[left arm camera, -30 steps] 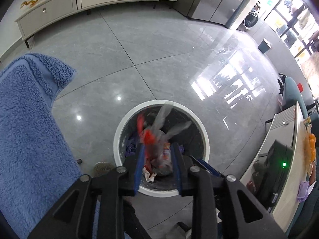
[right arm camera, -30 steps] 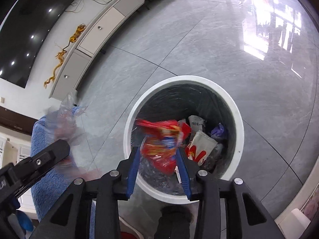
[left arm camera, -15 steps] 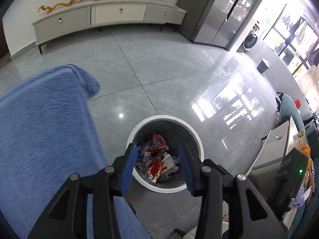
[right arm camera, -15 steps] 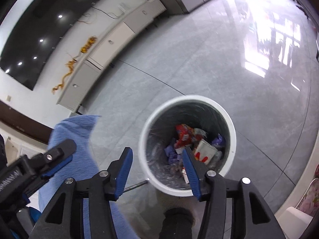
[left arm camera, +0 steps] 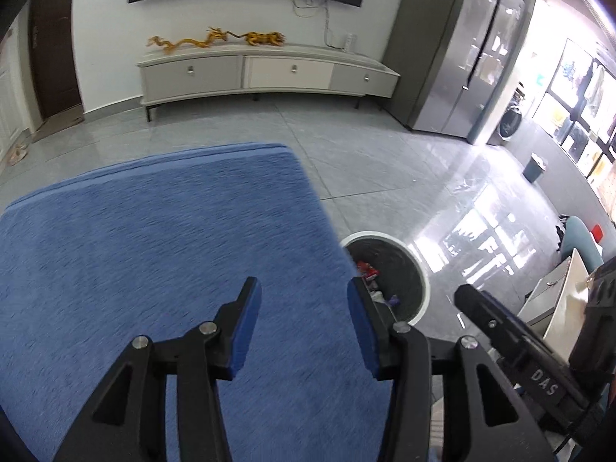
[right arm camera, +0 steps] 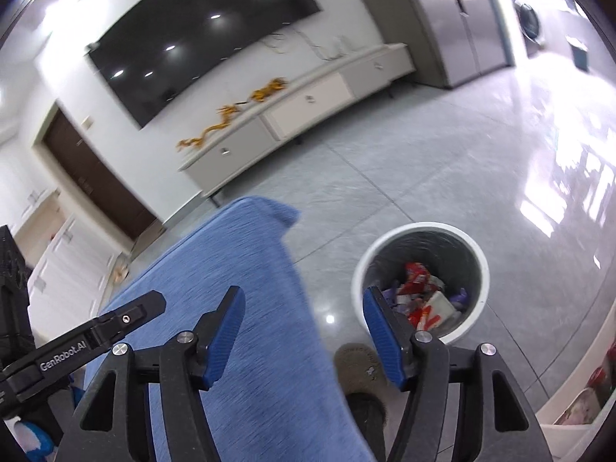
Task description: Collect trash
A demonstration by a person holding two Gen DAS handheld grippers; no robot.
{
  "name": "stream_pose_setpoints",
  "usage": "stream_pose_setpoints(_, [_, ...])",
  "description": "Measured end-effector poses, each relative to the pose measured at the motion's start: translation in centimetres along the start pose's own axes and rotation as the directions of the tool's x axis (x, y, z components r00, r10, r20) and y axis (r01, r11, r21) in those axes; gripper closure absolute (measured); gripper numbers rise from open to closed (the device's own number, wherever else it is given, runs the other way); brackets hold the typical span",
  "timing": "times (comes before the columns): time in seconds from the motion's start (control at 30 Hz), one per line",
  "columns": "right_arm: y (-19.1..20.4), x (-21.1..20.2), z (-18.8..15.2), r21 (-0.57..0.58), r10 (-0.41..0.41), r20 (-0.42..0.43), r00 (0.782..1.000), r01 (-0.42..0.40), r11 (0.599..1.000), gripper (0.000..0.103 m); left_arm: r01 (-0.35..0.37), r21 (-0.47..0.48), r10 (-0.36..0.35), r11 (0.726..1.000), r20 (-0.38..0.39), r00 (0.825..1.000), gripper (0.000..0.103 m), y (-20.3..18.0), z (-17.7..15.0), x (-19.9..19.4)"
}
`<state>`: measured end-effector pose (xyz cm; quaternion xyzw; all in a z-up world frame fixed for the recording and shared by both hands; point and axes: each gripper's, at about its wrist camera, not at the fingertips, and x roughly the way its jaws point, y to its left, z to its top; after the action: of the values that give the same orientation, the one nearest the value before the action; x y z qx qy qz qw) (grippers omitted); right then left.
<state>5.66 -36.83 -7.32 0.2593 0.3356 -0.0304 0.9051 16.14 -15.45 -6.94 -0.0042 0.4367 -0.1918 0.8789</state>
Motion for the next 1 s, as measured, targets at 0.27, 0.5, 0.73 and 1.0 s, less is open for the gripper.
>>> stream_pose_setpoints(0.27, [5.9, -3.4, -4.0, -0.209, 0.018, 0.048, 0.999, -0.008, 0.978, 0.036, -0.095, -0.077, 0.102, 0.992, 0.085, 0.991, 0.057, 5.5, -4.9, -6.1])
stream_pose_setpoints(0.5, [8.2, -5.6, -5.8, -0.293, 0.004, 0.144, 0.990, 0.039, 0.955, 0.027, -0.194, -0.116, 0.215, 0.974, 0.200, 0.956, 0.048, 7.4, -7.8, -10.2])
stream_pose_setpoints(0.73, [10.1, -6.6, -7.3, -0.333, 0.003, 0.225, 0.974, 0.074, 0.940, 0.012, -0.272, -0.138, 0.303, 0.952, 0.323, 0.897, 0.031, 7.8, -9.9, -13.3])
stream_pose_setpoints(1.0, [11.3, -7.1, -8.4, -0.369, -0.023, 0.305, 0.952, 0.141, 0.919, 0.005, -0.305, -0.190, 0.356, 0.933, 0.379, 0.854, 0.020, 8.1, -11.3, -14.6])
